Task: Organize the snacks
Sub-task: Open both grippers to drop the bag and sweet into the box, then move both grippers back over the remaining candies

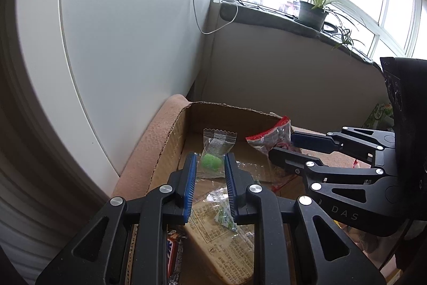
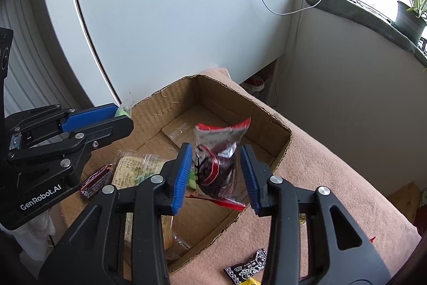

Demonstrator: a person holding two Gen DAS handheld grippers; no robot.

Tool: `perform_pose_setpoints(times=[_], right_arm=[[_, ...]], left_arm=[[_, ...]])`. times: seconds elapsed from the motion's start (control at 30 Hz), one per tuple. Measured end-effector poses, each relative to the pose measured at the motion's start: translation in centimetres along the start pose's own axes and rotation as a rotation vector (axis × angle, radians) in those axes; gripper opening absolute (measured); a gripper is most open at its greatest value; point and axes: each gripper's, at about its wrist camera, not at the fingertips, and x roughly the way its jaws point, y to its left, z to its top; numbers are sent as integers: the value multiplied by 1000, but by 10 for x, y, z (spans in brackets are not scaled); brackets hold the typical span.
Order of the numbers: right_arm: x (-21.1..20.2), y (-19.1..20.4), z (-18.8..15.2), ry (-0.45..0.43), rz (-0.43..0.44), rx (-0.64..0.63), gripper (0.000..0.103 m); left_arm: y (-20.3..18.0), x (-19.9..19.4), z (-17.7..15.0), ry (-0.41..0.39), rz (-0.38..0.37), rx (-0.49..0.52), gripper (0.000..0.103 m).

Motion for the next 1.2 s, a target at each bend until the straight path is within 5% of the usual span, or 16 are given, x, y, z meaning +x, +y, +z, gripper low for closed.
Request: perform_pose_setpoints(times=[0.07, 0.73, 1.2], right_arm=[[-4, 0, 0, -14, -6, -2, 64], [-109, -48, -34, -132, -69, 38, 73], [-185, -123, -120, -172, -199, 230, 83]], left_arm=[[0, 3, 1, 4, 4, 2, 22], [-30, -43, -9, -75, -65, 11, 36], [-88, -67, -38, -82, -216, 20, 37]])
